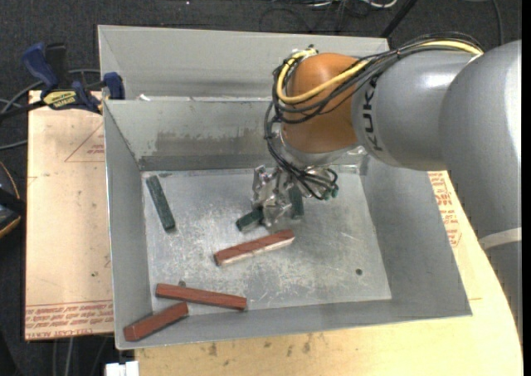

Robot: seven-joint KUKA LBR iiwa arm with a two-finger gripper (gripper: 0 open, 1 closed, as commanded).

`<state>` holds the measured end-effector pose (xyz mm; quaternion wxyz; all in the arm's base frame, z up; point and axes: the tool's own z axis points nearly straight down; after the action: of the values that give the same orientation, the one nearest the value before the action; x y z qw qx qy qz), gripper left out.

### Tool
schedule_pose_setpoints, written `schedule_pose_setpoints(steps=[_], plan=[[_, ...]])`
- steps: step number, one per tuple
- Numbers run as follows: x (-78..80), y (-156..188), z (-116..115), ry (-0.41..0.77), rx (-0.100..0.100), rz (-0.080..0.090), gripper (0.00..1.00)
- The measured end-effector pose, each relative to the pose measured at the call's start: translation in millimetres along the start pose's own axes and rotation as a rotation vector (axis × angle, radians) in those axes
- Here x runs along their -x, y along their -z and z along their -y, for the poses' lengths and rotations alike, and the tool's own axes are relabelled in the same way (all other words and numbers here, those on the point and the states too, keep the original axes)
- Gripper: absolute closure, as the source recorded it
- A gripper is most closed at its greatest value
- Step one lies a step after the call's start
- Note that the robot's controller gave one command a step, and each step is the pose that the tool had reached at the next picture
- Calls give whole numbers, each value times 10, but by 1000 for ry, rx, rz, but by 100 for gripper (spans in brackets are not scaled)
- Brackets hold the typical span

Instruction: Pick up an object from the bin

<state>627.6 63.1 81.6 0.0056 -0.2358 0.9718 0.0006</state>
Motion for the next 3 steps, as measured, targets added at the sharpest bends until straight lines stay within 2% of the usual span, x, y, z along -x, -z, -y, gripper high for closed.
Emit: schedule_pose_setpoints(steps=[3], plan=[[-20,187,-13,0,4,-13,100]])
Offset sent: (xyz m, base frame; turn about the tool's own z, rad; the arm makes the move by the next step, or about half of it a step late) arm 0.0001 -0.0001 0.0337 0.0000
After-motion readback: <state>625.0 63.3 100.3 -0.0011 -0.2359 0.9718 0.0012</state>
